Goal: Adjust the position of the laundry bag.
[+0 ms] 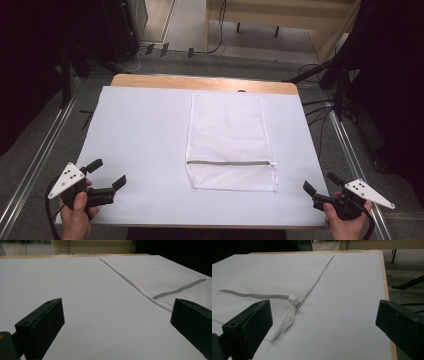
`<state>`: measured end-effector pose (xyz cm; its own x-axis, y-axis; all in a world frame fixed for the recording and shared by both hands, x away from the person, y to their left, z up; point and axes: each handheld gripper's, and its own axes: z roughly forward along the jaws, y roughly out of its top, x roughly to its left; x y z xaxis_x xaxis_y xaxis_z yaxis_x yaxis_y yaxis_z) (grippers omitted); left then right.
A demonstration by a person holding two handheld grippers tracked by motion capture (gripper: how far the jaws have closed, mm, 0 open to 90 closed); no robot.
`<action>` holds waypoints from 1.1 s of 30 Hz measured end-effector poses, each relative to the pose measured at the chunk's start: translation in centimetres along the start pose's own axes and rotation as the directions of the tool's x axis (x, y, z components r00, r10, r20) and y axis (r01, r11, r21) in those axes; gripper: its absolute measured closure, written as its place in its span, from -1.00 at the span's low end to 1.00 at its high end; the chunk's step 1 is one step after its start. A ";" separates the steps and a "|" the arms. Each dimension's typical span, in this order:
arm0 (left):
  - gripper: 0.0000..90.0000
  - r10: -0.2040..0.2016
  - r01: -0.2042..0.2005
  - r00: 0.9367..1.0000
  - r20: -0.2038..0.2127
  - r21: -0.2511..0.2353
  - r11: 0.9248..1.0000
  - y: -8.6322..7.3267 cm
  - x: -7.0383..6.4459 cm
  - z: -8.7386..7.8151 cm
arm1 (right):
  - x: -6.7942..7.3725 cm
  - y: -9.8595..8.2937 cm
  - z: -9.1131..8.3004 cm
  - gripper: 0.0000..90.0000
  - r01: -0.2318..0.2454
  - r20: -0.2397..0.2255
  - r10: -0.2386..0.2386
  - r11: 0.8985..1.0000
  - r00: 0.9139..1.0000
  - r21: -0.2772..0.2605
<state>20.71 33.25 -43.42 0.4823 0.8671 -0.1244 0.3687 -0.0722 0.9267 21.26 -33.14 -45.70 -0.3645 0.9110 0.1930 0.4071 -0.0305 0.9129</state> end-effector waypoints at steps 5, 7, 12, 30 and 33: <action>-1.00 0.019 -0.020 1.000 0.022 0.040 0.999 1.0 -2.1 2.3 | 0.1 0.1 0.1 -0.89 0.000 0.007 0.000 1.000 1.000 -0.008; -1.00 0.028 -0.033 0.998 0.056 0.088 0.996 1.9 -3.6 4.9 | 0.2 0.1 -0.1 -0.75 -0.001 0.005 0.001 1.000 1.000 -0.027; -0.79 0.037 -0.036 0.999 -0.001 0.173 0.984 3.2 -5.7 9.6 | 0.3 0.2 -0.1 -0.69 0.002 0.001 -0.002 0.999 1.000 -0.045; 0.31 -0.098 0.127 0.991 -0.090 0.420 0.899 4.0 -8.5 21.5 | 0.4 0.1 0.7 -0.68 0.025 -0.003 -0.025 1.000 1.000 0.002; 0.44 0.004 0.054 0.992 -0.128 0.444 0.895 4.0 -9.4 21.8 | 0.4 0.1 0.7 -0.68 0.023 -0.003 -0.023 1.000 1.000 0.002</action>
<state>34.92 14.06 -46.29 0.3778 0.9229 -0.0742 0.7083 -0.2365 0.6651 21.76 -32.44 -45.83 -0.3763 0.9102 0.1729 0.4002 -0.0087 0.9164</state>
